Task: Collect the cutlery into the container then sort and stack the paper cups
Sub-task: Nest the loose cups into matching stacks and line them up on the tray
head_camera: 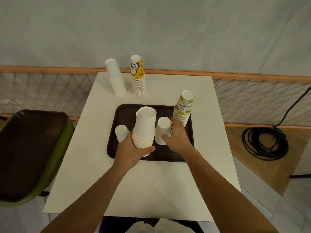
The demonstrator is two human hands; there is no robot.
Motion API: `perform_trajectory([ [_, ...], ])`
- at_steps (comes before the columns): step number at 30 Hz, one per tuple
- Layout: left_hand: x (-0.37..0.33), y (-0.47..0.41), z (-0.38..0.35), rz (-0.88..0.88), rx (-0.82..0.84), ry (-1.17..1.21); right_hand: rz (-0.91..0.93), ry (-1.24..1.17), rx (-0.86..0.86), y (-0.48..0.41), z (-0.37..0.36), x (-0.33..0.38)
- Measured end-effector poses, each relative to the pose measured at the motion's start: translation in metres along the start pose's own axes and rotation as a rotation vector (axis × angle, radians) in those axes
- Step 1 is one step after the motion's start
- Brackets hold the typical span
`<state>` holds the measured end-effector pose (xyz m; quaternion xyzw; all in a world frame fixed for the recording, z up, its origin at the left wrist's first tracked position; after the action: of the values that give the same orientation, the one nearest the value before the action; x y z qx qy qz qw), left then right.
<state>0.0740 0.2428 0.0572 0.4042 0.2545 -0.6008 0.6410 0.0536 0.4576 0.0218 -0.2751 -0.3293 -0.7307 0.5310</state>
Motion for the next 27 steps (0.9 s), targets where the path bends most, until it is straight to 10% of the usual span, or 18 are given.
perform_trajectory([
  [6, -0.004, -0.003, -0.001, -0.009, 0.015, 0.017, 0.142, -0.261, -0.260, 0.024, 0.039, 0.043],
  [17, -0.021, -0.003, -0.002, -0.064, 0.004, -0.003, 0.324, -0.177, 0.031, 0.023, 0.026, 0.095],
  [27, -0.020, -0.002, -0.002, -0.043, 0.028, 0.000, 0.314, -0.164, -0.131, 0.026, 0.030, 0.102],
])
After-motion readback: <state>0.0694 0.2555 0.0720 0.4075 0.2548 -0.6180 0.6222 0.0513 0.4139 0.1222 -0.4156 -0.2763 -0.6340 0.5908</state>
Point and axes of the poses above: each hand's wrist, its own y-axis away from the middle knuckle, its own z-axis out of the back of the hand, x = y × z, the point moved 6 cm from there along -y, towards the middle knuckle
